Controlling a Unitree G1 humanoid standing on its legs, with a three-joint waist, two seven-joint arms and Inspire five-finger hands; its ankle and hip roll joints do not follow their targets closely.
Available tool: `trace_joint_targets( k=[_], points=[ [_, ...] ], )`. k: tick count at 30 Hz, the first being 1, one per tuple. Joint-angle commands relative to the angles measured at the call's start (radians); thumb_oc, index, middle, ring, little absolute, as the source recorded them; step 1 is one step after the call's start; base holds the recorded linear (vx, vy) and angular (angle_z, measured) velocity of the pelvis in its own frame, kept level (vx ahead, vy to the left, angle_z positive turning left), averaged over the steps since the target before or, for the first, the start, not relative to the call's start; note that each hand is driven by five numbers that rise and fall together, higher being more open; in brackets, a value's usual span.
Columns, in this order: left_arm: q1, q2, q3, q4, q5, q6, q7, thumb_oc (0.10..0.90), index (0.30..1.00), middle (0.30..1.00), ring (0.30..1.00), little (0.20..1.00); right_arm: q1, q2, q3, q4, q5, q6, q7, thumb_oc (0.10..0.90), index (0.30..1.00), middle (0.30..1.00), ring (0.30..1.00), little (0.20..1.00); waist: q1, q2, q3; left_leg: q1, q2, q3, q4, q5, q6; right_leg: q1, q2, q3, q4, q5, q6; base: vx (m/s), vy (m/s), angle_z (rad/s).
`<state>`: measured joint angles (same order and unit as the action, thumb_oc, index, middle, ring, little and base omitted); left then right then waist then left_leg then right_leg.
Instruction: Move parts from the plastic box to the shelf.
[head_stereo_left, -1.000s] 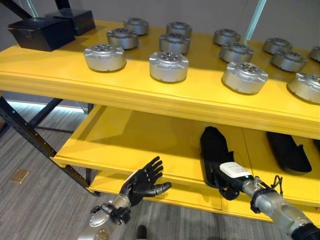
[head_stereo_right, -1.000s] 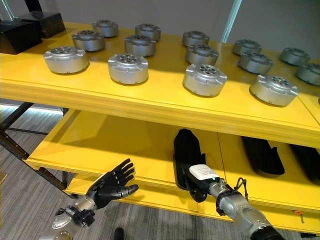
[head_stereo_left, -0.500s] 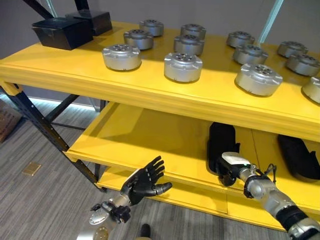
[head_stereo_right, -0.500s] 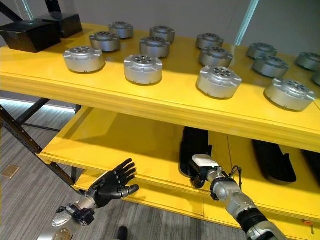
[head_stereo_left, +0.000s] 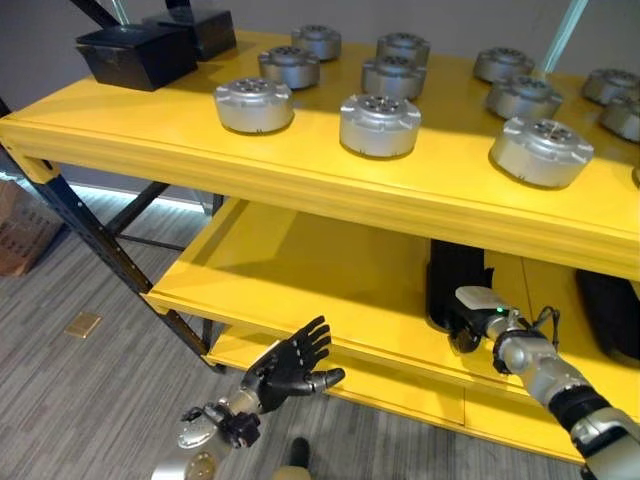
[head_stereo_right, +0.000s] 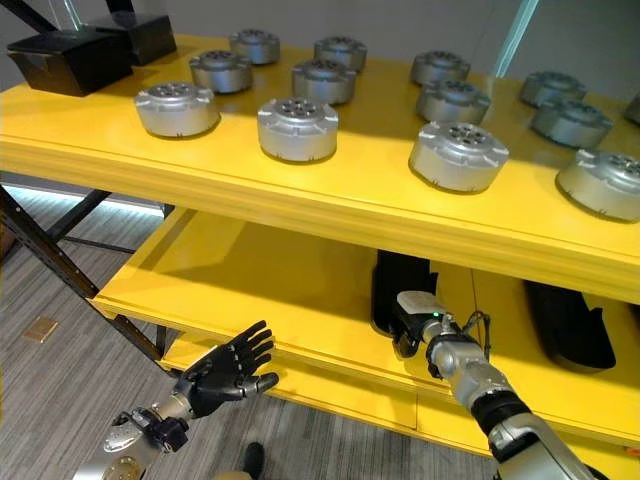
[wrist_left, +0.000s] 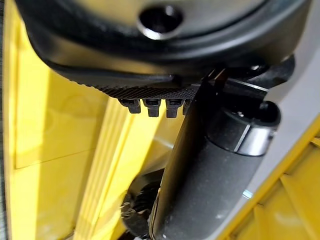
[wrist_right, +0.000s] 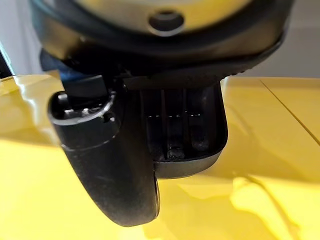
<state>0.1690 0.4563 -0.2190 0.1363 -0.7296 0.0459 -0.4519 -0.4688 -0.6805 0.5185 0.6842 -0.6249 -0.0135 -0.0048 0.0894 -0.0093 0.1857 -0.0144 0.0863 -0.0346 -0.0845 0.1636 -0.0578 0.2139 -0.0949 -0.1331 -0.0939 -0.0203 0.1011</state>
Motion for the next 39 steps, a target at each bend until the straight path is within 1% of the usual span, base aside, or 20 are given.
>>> trace_joint_targets(
  k=[1, 3, 8, 10, 15, 18, 26, 32, 33, 34, 35, 36, 39],
  points=[
    [-0.121, 0.019, 0.034, -0.102, -0.018, -0.047, -0.052, 0.900, 1.000, 1.000, 1.000, 1.000, -0.115, -0.044, 0.053, 0.049, 0.012, 0.024, 0.007, 0.400, 0.300, 0.300, 0.300, 0.300, 0.035, -0.016, 0.013, 0.093, 0.018, 0.056, -0.003, -0.169, 0.002, -0.070, -0.001, -0.067, 0.059, -0.032, -0.023, 0.00, -0.032, 0.05],
    [-0.120, 0.022, 0.034, -0.106, -0.015, -0.044, -0.060, 0.900, 1.000, 1.000, 1.000, 1.000, -0.118, -0.047, 0.051, 0.069, 0.016, 0.031, 0.010, 0.400, 0.300, 0.300, 0.300, 0.300, 0.037, -0.015, 0.016, 0.093, 0.018, 0.054, -0.002, -0.168, 0.002, -0.071, -0.002, -0.068, 0.061, -0.032, -0.023, 0.00, -0.030, 0.06],
    [-0.113, 0.028, 0.030, -0.113, -0.013, -0.038, -0.065, 0.900, 1.000, 1.000, 1.000, 1.000, -0.121, -0.054, 0.041, 0.117, -0.012, 0.013, 0.017, 0.400, 0.300, 0.300, 0.300, 0.300, 0.039, -0.014, 0.021, 0.096, 0.019, 0.052, 0.000, -0.168, 0.003, -0.068, -0.002, -0.071, 0.065, -0.034, -0.024, 0.00, -0.012, 0.02],
    [-0.110, 0.027, 0.032, -0.114, -0.012, -0.034, -0.071, 0.900, 1.000, 1.000, 1.000, 1.000, -0.117, -0.057, 0.040, 0.119, -0.010, 0.020, 0.028, 0.400, 0.300, 0.300, 0.300, 0.300, 0.038, -0.013, 0.020, 0.099, 0.019, 0.053, 0.000, -0.168, 0.002, -0.066, -0.002, -0.071, 0.064, -0.034, -0.024, 0.00, 0.000, 0.00],
    [-0.108, 0.025, 0.030, -0.106, -0.007, -0.036, -0.079, 0.900, 1.000, 1.000, 1.000, 1.000, -0.099, -0.059, 0.027, 0.142, -0.029, 0.031, 0.047, 0.400, 0.300, 0.300, 0.300, 0.300, 0.031, -0.014, 0.018, 0.106, 0.023, 0.062, -0.001, -0.170, 0.003, -0.064, -0.003, -0.067, 0.064, -0.033, -0.022, 0.00, 0.000, 0.00],
    [-0.107, 0.024, 0.032, -0.103, -0.007, -0.036, -0.085, 0.900, 1.000, 1.000, 1.000, 1.000, -0.089, -0.062, 0.018, 0.156, -0.033, 0.027, 0.054, 0.400, 0.300, 0.300, 0.300, 0.300, 0.028, -0.014, 0.019, 0.111, 0.024, 0.065, -0.001, -0.171, 0.003, -0.061, -0.003, -0.065, 0.063, -0.033, -0.022, 0.00, 0.000, 0.00],
    [-0.098, 0.020, 0.037, -0.102, -0.002, -0.033, -0.090, 0.900, 1.000, 1.000, 1.000, 1.000, -0.043, -0.074, -0.008, 0.140, -0.057, 0.030, 0.056, 0.400, 0.300, 0.300, 0.300, 0.300, 0.015, -0.018, 0.014, 0.121, 0.028, 0.073, -0.003, -0.173, 0.003, -0.057, -0.001, -0.057, 0.064, -0.035, -0.022, 0.00, 0.000, 0.00],
    [-0.108, 0.018, 0.032, -0.097, -0.005, -0.031, -0.086, 0.900, 1.000, 1.000, 1.000, 1.000, -0.033, -0.081, -0.030, 0.161, -0.070, 0.030, 0.041, 0.400, 0.300, 0.300, 0.300, 0.300, 0.009, -0.017, 0.013, 0.121, 0.032, 0.077, -0.003, -0.174, 0.001, -0.058, -0.001, -0.052, 0.063, -0.036, -0.021, 0.00, 0.000, -0.01],
    [-0.110, 0.016, 0.032, -0.097, -0.002, -0.030, -0.086, 0.900, 1.000, 1.000, 1.000, 1.000, -0.034, -0.082, -0.031, 0.168, -0.069, 0.026, 0.034, 0.484, 0.418, 0.418, 0.418, 0.418, 0.009, -0.016, 0.013, 0.121, 0.031, 0.076, -0.003, -0.174, 0.001, -0.057, 0.000, -0.052, 0.062, -0.036, -0.022, 0.00, 0.000, 0.00],
    [-0.110, 0.016, 0.032, -0.097, -0.002, -0.030, -0.086, 0.900, 1.000, 1.000, 1.000, 1.000, -0.034, -0.082, -0.031, 0.168, -0.069, 0.026, 0.034, 0.484, 0.418, 0.418, 0.418, 0.418, 0.009, -0.016, 0.013, 0.121, 0.031, 0.076, -0.003, -0.174, 0.001, -0.057, 0.000, -0.052, 0.062, -0.036, -0.022, 0.00, 0.000, 0.00],
    [-0.110, 0.017, 0.030, -0.098, -0.004, -0.030, -0.083, 0.900, 1.000, 1.000, 1.000, 1.000, -0.034, -0.085, -0.032, 0.166, -0.065, 0.025, 0.027, 0.743, 0.780, 0.780, 0.780, 0.780, 0.008, -0.016, 0.014, 0.121, 0.032, 0.076, -0.003, -0.175, 0.001, -0.057, 0.000, -0.052, 0.061, -0.035, -0.022, 0.00, 0.000, 0.00],
    [-0.109, 0.018, 0.030, -0.097, -0.005, -0.031, -0.083, 0.900, 1.000, 1.000, 1.000, 1.000, -0.035, -0.086, -0.031, 0.166, -0.063, 0.029, 0.024, 0.900, 1.000, 1.000, 1.000, 1.000, 0.008, -0.016, 0.014, 0.122, 0.032, 0.076, -0.003, -0.175, 0.000, -0.056, 0.000, -0.052, 0.061, -0.035, -0.021, 0.00, 0.000, 0.00],
    [-0.107, 0.017, 0.030, -0.097, -0.005, -0.032, -0.085, 0.900, 1.000, 1.000, 1.000, 1.000, -0.033, -0.088, -0.038, 0.159, -0.063, 0.038, 0.017, 0.900, 1.000, 1.000, 1.000, 1.000, 0.006, -0.016, 0.014, 0.123, 0.033, 0.077, -0.003, -0.175, 0.000, -0.056, 0.000, -0.053, 0.060, -0.035, -0.021, 0.00, 0.000, 0.00]
  ],
)
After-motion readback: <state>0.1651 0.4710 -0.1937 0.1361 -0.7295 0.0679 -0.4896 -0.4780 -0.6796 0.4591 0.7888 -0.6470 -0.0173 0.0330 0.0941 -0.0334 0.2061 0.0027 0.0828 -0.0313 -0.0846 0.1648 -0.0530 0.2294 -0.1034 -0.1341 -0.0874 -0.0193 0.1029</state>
